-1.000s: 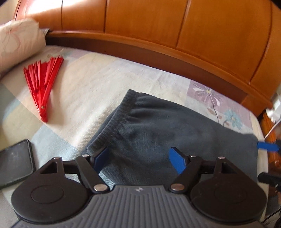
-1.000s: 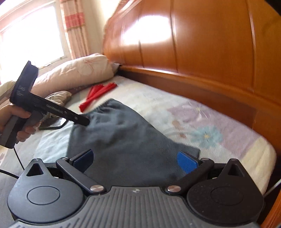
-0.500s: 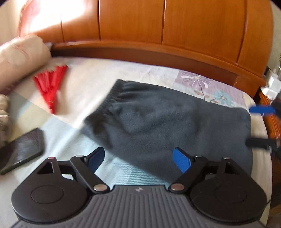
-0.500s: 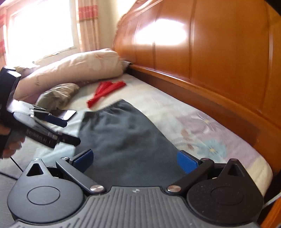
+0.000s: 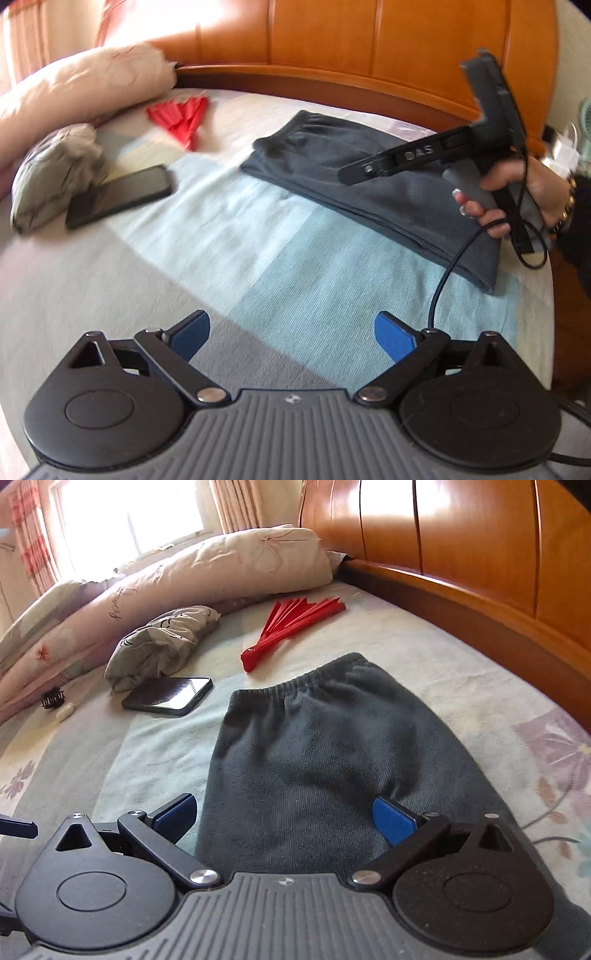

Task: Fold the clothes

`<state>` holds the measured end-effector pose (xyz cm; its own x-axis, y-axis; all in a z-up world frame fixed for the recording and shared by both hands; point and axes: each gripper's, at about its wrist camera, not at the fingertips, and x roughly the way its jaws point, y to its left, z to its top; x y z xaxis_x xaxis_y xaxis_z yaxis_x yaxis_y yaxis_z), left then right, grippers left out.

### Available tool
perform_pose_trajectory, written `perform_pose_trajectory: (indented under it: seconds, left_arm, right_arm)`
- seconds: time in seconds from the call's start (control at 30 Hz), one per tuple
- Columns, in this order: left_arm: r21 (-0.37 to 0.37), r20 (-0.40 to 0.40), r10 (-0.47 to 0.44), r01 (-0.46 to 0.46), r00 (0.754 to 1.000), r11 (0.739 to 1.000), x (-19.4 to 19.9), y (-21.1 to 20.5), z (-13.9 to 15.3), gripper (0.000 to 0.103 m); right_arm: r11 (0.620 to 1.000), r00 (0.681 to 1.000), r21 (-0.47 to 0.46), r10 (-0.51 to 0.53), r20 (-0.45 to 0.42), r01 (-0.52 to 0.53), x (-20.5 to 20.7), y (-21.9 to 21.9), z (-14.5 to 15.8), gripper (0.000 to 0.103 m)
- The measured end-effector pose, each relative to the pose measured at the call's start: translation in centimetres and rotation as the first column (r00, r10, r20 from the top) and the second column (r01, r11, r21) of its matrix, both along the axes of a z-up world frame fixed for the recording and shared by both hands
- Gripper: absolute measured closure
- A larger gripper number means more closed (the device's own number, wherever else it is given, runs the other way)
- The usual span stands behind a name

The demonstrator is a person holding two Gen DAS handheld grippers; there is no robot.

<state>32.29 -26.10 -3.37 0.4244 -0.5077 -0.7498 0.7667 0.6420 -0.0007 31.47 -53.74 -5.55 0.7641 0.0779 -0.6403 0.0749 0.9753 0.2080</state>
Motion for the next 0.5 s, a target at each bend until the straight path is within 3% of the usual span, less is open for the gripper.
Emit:
perform_pose_trajectory:
  seconds: [0.17, 0.3, 0.43, 0.5]
  left_arm:
    - [-0.056, 0.013, 0.029, -0.028, 0.999, 0.998, 0.2, 0.8, 1.2, 0.007]
    - [-0.102, -0.008, 0.038, -0.039, 0.999, 0.994, 0.1, 0.6, 1.9, 0.007]
    - [-0.106, 0.008, 0.036, -0.035, 0.999, 0.994, -0.9, 0.0, 2.4, 0.007]
    - [-0.106, 0.012, 0.024, -0.022, 1.000, 0.994, -1.4, 0.0, 2.7, 0.007]
  right_arm:
    - [0.996, 1.000, -0.092, -0.019, 0.017, 0.020, -7.2, 2.7, 3.0, 0.000]
    - [0.994, 0.999, -0.103, 0.018, -0.040, -0.022, -10.9, 4.1, 1.8, 0.000]
    - [0.999, 0.994, -0.025, 0.043, -0.105, -0.046, -11.9, 4.8, -0.7, 0.000]
    - [0.998, 0.994, -0.023, 0.054, -0.098, -0.057, -12.4, 5.0, -0.5, 0.000]
